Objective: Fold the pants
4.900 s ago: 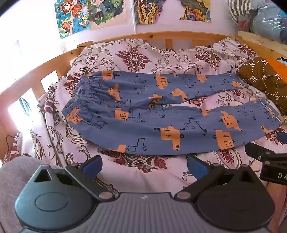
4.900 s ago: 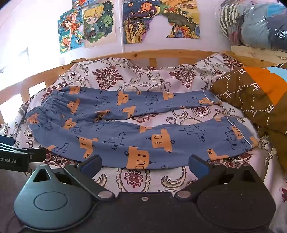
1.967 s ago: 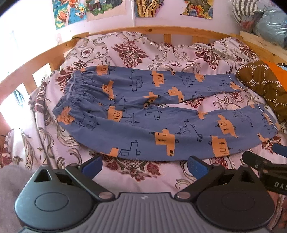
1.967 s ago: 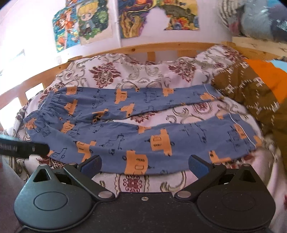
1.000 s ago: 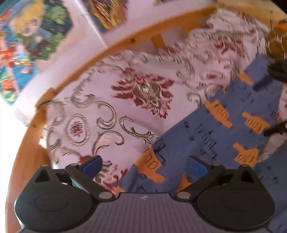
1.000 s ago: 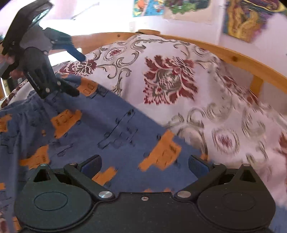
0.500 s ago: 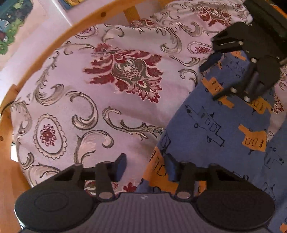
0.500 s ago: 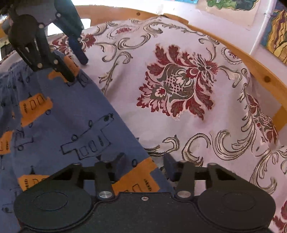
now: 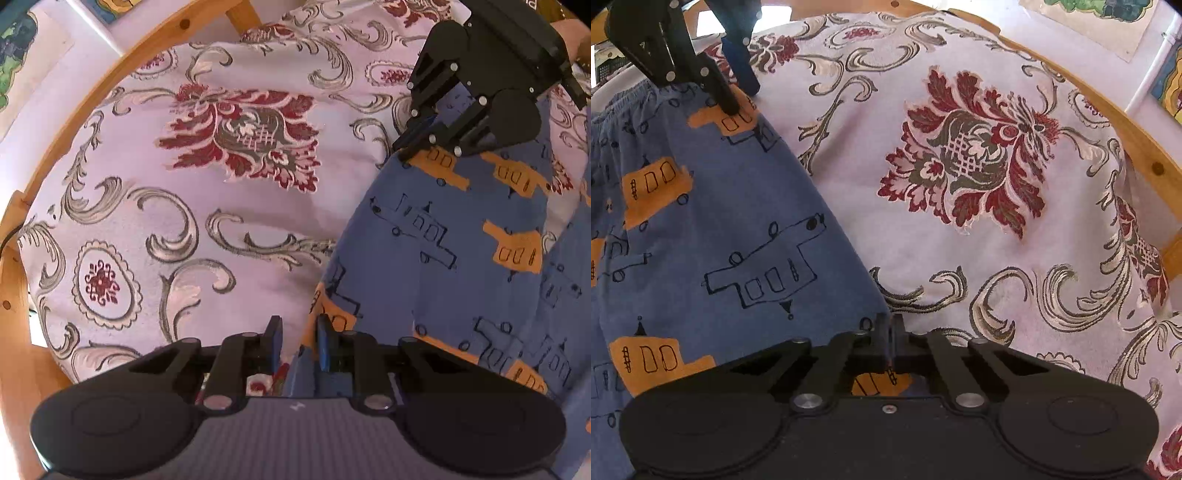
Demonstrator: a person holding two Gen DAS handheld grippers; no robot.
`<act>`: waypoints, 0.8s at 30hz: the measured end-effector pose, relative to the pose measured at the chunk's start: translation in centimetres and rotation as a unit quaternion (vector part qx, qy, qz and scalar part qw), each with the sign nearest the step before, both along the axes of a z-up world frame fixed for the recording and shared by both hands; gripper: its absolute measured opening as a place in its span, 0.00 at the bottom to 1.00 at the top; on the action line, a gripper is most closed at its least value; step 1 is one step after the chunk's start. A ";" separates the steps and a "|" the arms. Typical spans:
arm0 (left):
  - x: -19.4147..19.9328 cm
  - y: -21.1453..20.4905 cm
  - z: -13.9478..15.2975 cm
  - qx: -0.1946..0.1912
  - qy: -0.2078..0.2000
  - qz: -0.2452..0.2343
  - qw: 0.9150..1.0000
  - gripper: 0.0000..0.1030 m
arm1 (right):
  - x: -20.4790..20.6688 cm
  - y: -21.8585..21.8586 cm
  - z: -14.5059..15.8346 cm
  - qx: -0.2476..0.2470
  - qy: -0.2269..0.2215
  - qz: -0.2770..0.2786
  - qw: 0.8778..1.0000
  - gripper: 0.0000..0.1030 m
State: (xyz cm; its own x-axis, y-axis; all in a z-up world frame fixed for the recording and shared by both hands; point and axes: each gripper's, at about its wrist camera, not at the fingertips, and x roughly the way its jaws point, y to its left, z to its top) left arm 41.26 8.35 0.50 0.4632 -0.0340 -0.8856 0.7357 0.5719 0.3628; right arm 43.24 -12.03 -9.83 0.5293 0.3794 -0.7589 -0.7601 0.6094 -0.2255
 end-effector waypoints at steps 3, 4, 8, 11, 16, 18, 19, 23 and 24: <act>0.2 0.5 0.0 0.000 0.011 0.010 1.000 0.22 | -0.6 -0.2 0.4 0.008 -0.009 -0.007 1.000 0.00; 0.2 0.6 0.1 -0.003 0.013 0.013 1.000 0.17 | -0.9 -0.4 0.6 0.011 -0.013 -0.009 1.000 0.00; -0.2 0.5 0.5 -0.009 0.012 0.024 1.000 0.01 | -2.7 -1.1 1.6 0.027 -0.035 -0.023 0.999 0.00; -1.3 0.2 1.0 -0.004 -0.018 0.023 1.000 0.00 | -4.7 -1.7 2.8 0.041 -0.061 -0.038 0.997 0.00; -4.9 0.0 2.6 -0.014 -0.098 0.009 0.995 0.00 | -10.4 -2.6 5.2 0.057 -0.109 -0.054 0.991 0.00; -7.1 -0.2 3.0 -0.012 -0.133 -0.006 0.991 0.00 | -13.1 -2.9 6.0 0.060 -0.122 -0.056 0.989 0.00; -8.2 -0.4 3.1 -0.010 -0.152 -0.016 0.988 0.00 | -14.6 -3.0 6.4 0.062 -0.127 -0.058 0.988 0.00; -13.8 -0.8 3.2 -0.007 -0.218 -0.064 0.974 0.00 | -20.6 -3.2 7.6 0.071 -0.133 -0.064 0.986 0.00; -14.9 -0.9 3.2 -0.010 -0.224 -0.069 0.972 0.00 | -22.1 -3.2 7.8 0.075 -0.131 -0.066 0.986 0.00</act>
